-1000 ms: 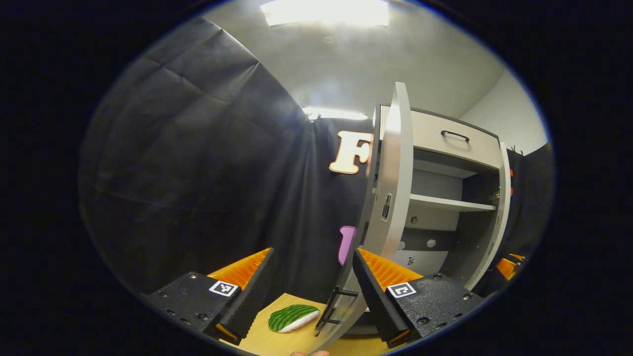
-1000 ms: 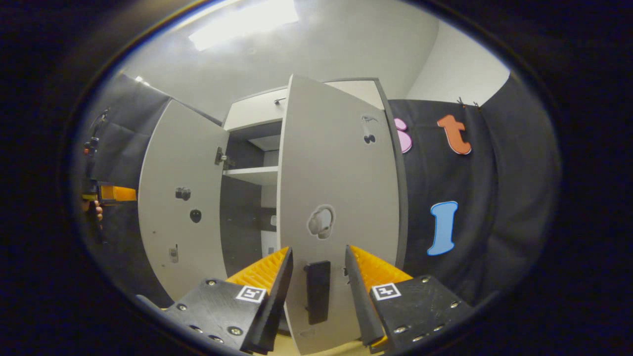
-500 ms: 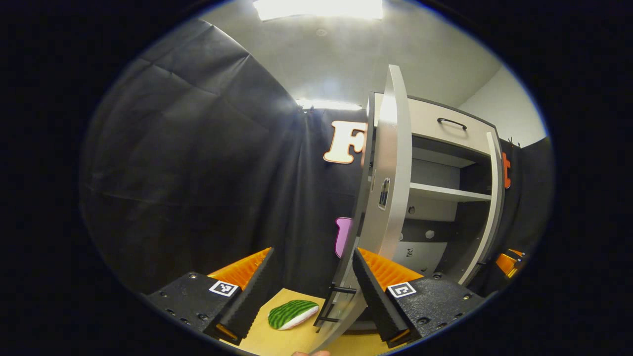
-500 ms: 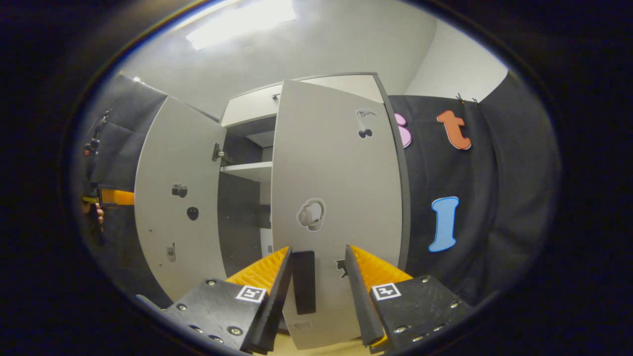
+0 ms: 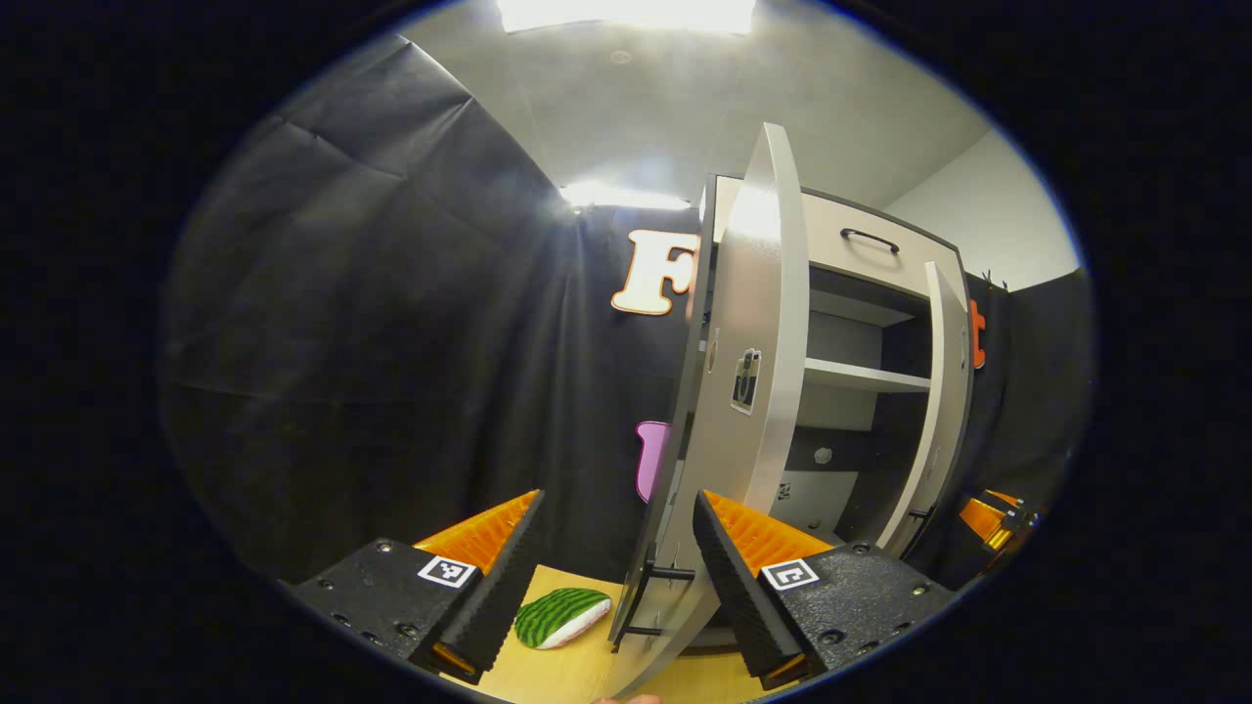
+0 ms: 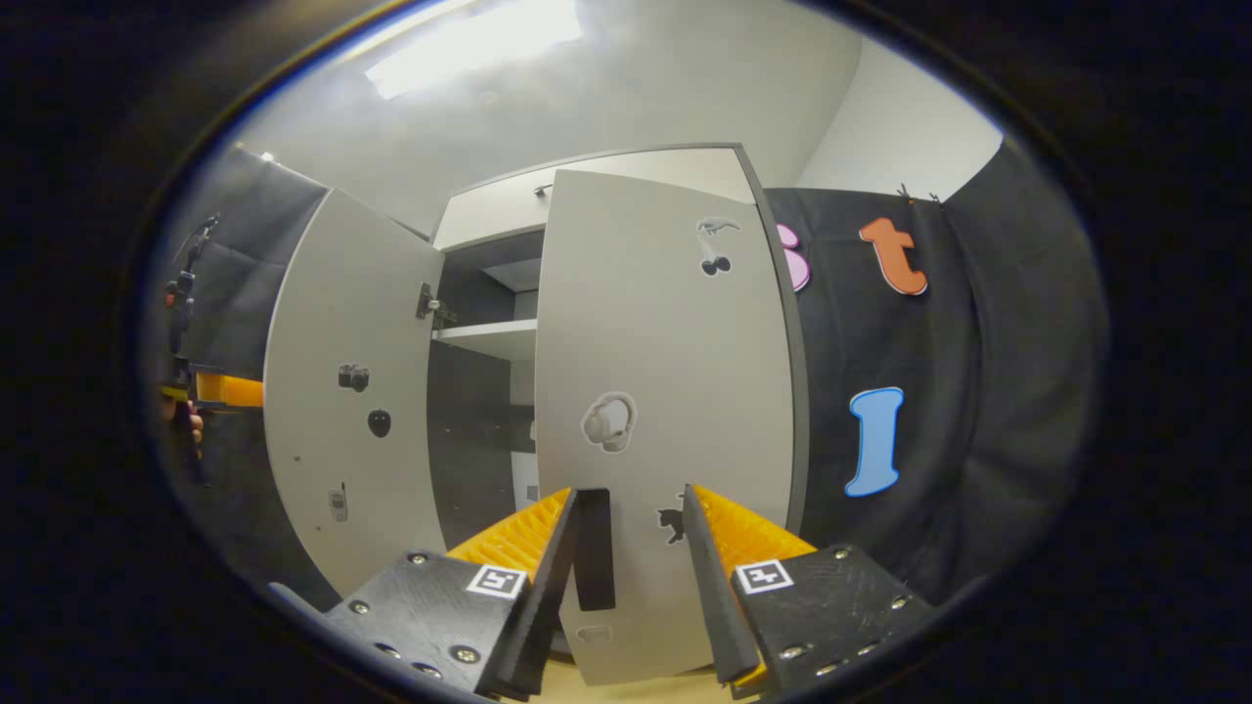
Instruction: Grab one shoe with the right hand and put it into the shoe cabinet, grab the other shoe with the left hand and put it into the shoe cabinet; then close the right door with the right hand and the left door with the left hand.
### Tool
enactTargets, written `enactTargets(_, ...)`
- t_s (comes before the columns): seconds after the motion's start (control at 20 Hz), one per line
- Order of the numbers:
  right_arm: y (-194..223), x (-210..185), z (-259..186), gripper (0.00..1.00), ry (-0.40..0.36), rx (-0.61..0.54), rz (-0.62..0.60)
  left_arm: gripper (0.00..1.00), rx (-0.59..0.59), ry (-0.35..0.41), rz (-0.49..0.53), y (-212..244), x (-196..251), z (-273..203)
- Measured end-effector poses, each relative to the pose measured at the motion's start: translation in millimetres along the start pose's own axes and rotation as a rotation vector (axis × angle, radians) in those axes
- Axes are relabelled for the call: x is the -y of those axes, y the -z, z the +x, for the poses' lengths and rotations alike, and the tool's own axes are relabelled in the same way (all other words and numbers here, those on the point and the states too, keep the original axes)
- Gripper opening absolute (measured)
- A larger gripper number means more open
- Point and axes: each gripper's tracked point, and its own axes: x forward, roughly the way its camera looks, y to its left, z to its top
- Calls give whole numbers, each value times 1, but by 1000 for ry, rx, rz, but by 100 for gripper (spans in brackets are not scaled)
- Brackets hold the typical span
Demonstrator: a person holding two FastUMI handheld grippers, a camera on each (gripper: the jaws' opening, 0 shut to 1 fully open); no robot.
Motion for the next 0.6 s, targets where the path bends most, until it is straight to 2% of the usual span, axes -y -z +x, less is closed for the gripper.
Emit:
enactTargets(0.05, -1, 1, 0, 60, 4, 3, 1, 91, -5, 13, 10, 0, 5, -1)
enactTargets(0.35, -7, 4, -10, 60, 24, 17, 10, 89, -24, 77, 29, 4, 27, 7)
enactTargets(0.6, -5, 12, -21, 60, 56, 10, 8, 89, -45, 185, 6, 10, 63, 15)
